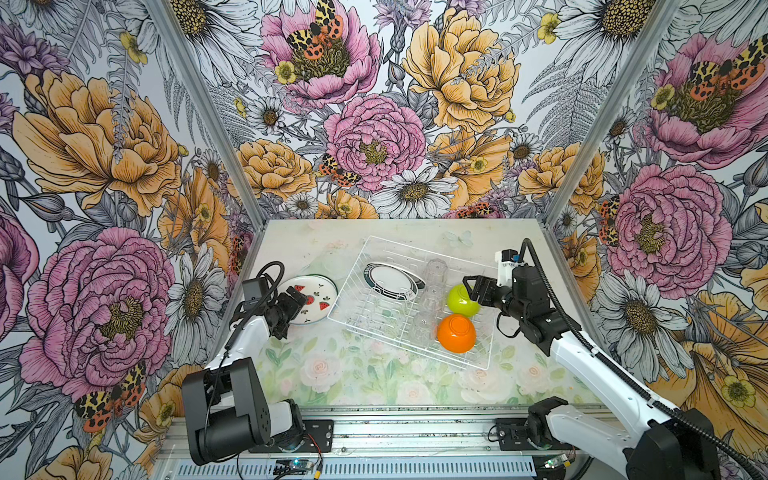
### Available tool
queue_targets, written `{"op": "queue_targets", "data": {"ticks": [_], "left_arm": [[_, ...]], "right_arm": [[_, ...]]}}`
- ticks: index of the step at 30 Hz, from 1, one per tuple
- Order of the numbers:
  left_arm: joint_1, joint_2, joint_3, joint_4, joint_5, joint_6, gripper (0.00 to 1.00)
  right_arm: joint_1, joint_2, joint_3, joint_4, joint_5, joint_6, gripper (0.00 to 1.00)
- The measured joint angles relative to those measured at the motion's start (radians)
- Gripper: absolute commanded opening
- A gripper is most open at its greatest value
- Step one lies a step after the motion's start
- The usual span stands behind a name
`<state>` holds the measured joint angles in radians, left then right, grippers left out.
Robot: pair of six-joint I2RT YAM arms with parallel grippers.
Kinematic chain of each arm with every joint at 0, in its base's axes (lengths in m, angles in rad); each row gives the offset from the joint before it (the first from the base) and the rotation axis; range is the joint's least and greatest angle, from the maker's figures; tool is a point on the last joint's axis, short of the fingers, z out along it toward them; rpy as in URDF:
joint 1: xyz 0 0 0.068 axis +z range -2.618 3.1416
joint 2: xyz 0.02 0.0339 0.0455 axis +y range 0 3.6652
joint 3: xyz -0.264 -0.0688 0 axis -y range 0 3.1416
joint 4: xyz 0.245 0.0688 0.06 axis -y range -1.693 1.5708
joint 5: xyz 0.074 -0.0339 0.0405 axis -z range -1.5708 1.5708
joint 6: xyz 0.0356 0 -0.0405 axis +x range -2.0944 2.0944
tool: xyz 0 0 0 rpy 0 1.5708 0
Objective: Unload the mixed dishes from the dish rack
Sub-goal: 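Lower the plate flat onto the teal-rimmed plate with the left gripper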
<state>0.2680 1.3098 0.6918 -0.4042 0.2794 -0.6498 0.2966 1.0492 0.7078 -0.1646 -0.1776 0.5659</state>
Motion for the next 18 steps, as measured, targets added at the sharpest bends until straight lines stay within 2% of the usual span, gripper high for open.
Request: {"op": "queue_targets", "data": {"ticks": [18], "left_arm": [[-0.060,0.160,0.204,-0.200,-0.163,0.161,0.99]], "right_arm": [[-0.019,-0.017,0.000,0.000,-0.012,-0.019,0.75]]}}
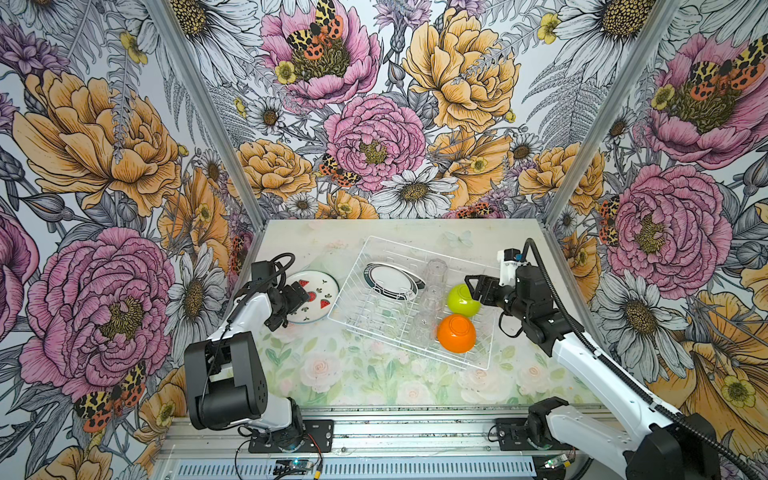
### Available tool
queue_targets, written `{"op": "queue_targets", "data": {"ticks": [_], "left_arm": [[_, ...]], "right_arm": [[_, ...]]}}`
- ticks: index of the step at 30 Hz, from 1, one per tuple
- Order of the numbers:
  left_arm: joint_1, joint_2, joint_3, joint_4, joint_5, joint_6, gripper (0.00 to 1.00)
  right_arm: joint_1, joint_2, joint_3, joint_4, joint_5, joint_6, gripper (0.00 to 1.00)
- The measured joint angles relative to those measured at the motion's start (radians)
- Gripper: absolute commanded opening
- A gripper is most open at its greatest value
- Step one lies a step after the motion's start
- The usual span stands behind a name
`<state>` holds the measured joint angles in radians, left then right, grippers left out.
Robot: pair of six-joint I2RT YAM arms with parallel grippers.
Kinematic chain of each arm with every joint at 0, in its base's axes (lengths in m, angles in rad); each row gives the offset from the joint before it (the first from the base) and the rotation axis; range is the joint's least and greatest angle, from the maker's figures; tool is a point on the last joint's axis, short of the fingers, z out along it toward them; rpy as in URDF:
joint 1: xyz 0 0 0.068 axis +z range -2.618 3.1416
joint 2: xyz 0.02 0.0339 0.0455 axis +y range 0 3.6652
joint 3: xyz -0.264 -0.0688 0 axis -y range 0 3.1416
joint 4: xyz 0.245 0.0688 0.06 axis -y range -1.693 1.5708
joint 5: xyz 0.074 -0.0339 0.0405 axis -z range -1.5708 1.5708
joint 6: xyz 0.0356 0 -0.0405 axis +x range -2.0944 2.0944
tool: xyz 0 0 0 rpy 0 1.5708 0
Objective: Unload the mixed dishes from the dish rack
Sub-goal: 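Lower the plate flat onto the teal-rimmed plate with the left gripper, then open the left gripper and raise it off the watermelon-print plate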
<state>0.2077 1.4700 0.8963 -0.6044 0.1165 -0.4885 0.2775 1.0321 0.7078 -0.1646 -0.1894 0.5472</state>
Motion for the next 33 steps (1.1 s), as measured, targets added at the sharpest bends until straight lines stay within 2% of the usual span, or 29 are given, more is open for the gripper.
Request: {"op": "queue_targets", "data": {"ticks": [7,14,26,33], "left_arm": [[-0.051,0.066,0.077,-0.036,-0.049,0.042,0.99],[-0.056,0.046,0.092,-0.066,-0.054,0.054,0.99],[-0.060,-0.338,0.091,-0.087,-0.045,0.054,0.99],[-0.169,-0.421,0.075,-0.086,-0.019,0.073,0.99]], "right_arm": [[-0.011,-0.009,0.000,0.000,-0.010,0.000,0.75],[-0.011,-0.011,0.000,0.000,-0.026,0.000,0.75],[-0.024,-0.004,0.002,-0.008,-0.032,-0.005,0.75],[-0.048,-0.003,0.050,-0.072,0.043,-0.039,0.75]]}}
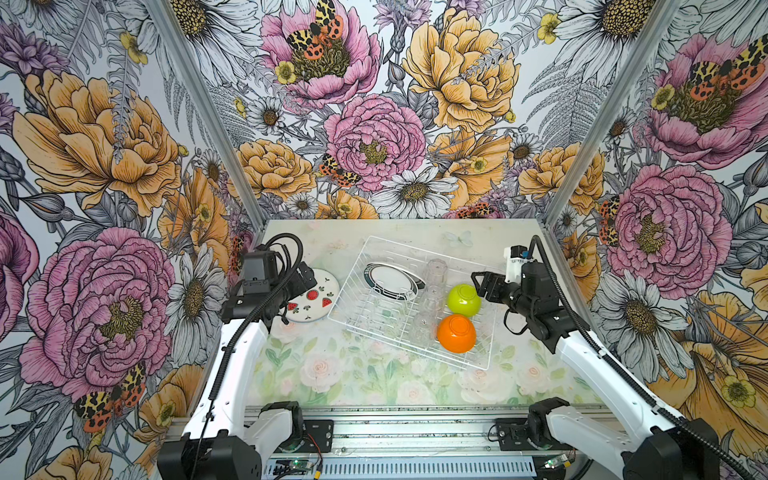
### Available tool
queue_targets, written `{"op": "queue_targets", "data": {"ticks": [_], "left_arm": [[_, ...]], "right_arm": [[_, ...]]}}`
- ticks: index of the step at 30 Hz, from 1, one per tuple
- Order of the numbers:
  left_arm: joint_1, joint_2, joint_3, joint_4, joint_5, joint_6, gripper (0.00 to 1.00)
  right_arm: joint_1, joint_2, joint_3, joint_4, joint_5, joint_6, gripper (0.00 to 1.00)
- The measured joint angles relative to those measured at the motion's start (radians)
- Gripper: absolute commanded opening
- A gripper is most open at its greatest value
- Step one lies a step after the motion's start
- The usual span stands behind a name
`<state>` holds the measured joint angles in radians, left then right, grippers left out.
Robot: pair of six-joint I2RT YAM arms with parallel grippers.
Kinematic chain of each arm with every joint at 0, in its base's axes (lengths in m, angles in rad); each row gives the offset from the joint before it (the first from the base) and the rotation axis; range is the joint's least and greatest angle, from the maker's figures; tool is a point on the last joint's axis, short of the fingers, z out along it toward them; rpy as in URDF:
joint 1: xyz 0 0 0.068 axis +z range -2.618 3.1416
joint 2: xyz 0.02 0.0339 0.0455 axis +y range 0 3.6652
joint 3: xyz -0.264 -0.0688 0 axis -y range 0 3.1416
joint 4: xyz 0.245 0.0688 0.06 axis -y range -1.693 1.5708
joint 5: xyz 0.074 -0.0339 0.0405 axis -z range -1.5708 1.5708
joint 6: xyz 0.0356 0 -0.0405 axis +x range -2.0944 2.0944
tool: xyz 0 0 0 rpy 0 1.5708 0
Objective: Unload the mixed dishes from the dish rack
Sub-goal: 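Open the left gripper and raise it off the watermelon-print plate, then move the right gripper over the lime-green bowl in the rack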
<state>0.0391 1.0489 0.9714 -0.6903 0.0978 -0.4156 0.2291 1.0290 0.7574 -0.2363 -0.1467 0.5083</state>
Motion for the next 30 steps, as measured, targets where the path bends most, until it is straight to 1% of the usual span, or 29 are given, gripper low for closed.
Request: {"op": "queue_targets", "data": {"ticks": [3,6,11,15,19,27,30], "left_arm": [[-0.029,-0.037,-0.037,0.005,0.020,0.001,0.99],[-0.035,-0.087,-0.079,0.011,0.035,0.000,0.99],[-0.037,-0.178,-0.153,0.051,0.072,-0.007,0.99],[-0.037,-0.198,-0.186,0.068,0.099,-0.022,0.99],[-0.037,-0.198,-0.203,0.096,0.119,-0.031,0.99],[-0.037,-0.211,-0.205,0.121,0.167,-0.031,0.99],[-0.037,-0.219,-0.211,0.125,0.177,-0.034,0.99]], "right_arm": [[-0.016,0.000,0.013,-0.031,0.064,-0.020,0.75],[-0.043,0.000,0.013,-0.063,0.108,-0.028,0.75],[-0.067,0.024,0.013,-0.081,0.147,-0.027,0.74],[-0.067,0.113,0.013,-0.089,0.138,-0.008,0.71],[-0.067,0.194,0.013,-0.104,0.093,0.011,0.69],[-0.067,0.233,0.012,-0.106,0.064,0.037,0.66],[-0.067,0.245,0.012,-0.105,0.064,0.048,0.62]]}}
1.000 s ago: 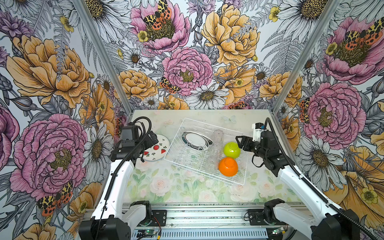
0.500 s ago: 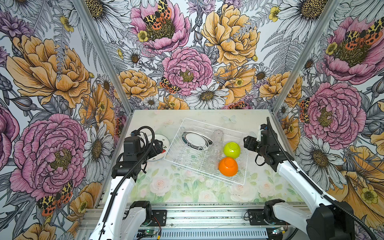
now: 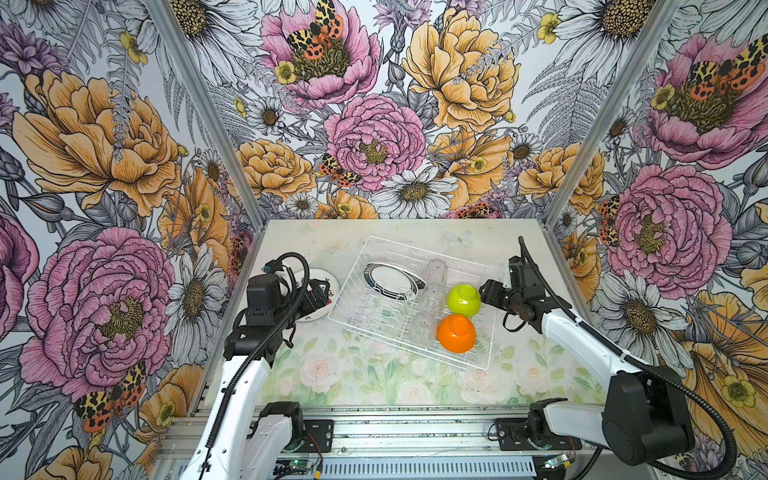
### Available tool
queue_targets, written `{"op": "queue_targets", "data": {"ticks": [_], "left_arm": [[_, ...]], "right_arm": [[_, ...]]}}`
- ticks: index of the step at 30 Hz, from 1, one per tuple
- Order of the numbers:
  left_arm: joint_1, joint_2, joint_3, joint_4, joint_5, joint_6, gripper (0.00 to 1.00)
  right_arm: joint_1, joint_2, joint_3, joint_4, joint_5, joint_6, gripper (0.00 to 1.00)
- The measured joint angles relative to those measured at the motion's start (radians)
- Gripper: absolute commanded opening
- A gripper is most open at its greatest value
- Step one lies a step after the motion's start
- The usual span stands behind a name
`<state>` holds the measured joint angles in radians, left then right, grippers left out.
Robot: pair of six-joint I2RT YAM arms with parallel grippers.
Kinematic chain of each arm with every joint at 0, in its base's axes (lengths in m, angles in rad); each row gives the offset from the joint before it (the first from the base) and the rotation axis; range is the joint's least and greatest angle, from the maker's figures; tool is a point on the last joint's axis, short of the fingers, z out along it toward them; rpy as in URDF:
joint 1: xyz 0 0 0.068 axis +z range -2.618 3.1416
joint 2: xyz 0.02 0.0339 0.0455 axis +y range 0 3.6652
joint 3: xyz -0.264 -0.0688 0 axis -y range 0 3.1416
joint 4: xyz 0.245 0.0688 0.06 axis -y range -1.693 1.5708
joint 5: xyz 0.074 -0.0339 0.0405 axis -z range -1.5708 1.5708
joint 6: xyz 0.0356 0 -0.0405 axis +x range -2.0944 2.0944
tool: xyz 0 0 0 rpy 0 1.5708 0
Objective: Unload the mixed dishes from the dish rack
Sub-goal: 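Move the right gripper over the lime-green bowl in the rack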
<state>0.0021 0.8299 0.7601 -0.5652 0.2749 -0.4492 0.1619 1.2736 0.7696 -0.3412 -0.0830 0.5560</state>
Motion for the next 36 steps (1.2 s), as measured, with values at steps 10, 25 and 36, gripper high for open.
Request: {"op": "queue_targets", "data": {"ticks": [10,25,36], "left_arm": [[0.000,0.000,-0.006,0.010,0.008,-0.016,0.99],[-0.015,0.000,-0.039,0.032,0.030,-0.035,0.99],[-0.026,-0.010,-0.039,0.039,0.034,-0.035,0.99]], "right_arm": [[0.000,0.121,0.039,-0.006,0.004,0.001,0.30],[-0.013,0.317,0.240,-0.069,0.047,-0.069,0.09],[-0.030,0.551,0.515,-0.109,-0.019,-0.209,0.09]]}}
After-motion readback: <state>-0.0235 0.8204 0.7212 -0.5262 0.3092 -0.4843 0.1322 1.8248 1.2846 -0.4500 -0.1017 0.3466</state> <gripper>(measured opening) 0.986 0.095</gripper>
